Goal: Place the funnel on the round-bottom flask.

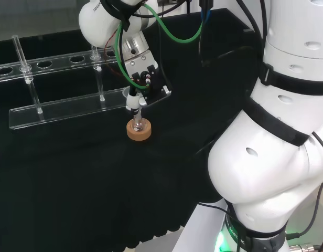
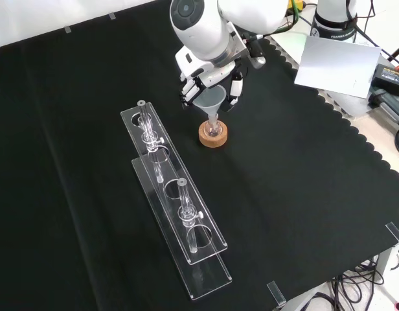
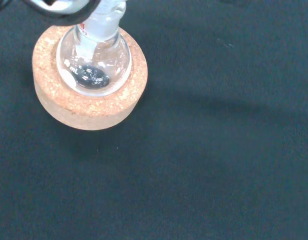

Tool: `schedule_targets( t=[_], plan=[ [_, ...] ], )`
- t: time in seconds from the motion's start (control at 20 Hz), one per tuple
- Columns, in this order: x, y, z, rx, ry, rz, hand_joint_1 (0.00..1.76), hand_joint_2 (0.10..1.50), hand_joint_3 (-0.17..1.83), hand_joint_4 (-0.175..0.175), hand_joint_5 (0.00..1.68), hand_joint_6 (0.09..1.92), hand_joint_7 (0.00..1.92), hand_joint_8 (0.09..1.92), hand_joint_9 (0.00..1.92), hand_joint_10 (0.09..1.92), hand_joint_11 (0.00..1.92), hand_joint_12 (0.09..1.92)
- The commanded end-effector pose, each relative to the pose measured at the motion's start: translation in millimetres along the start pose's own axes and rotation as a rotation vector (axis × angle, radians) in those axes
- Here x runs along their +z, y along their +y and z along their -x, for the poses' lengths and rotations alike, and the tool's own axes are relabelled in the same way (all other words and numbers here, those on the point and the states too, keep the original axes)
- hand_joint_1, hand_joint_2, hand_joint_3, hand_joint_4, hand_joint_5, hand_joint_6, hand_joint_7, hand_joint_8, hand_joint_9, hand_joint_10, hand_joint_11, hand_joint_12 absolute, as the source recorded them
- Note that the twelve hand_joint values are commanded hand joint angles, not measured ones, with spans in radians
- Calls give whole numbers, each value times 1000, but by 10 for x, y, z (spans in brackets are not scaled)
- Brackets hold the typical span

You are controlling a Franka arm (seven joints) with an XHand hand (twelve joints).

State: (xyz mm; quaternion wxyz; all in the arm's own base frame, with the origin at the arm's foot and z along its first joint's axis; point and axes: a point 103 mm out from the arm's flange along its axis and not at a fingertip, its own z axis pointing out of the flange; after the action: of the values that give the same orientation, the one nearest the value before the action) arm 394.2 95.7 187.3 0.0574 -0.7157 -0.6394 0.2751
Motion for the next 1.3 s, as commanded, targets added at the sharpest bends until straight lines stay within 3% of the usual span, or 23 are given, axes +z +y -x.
schedule_targets(
  t=[0.05,0.4,1.0,1.3],
  plan=[
    [30,-59,-8,-1,7,7,869,770,642,-55,466,503,507,732,916,486,644,1246],
    [19,-115,-20,-4,5,23,868,768,643,-55,463,498,504,735,912,492,643,1248],
    [0,-102,-25,0,2,-3,862,765,644,-56,446,483,481,734,885,495,635,1248],
    [47,-88,-13,-3,18,-41,805,708,662,-63,376,279,275,767,662,601,526,1303]
  ],
)
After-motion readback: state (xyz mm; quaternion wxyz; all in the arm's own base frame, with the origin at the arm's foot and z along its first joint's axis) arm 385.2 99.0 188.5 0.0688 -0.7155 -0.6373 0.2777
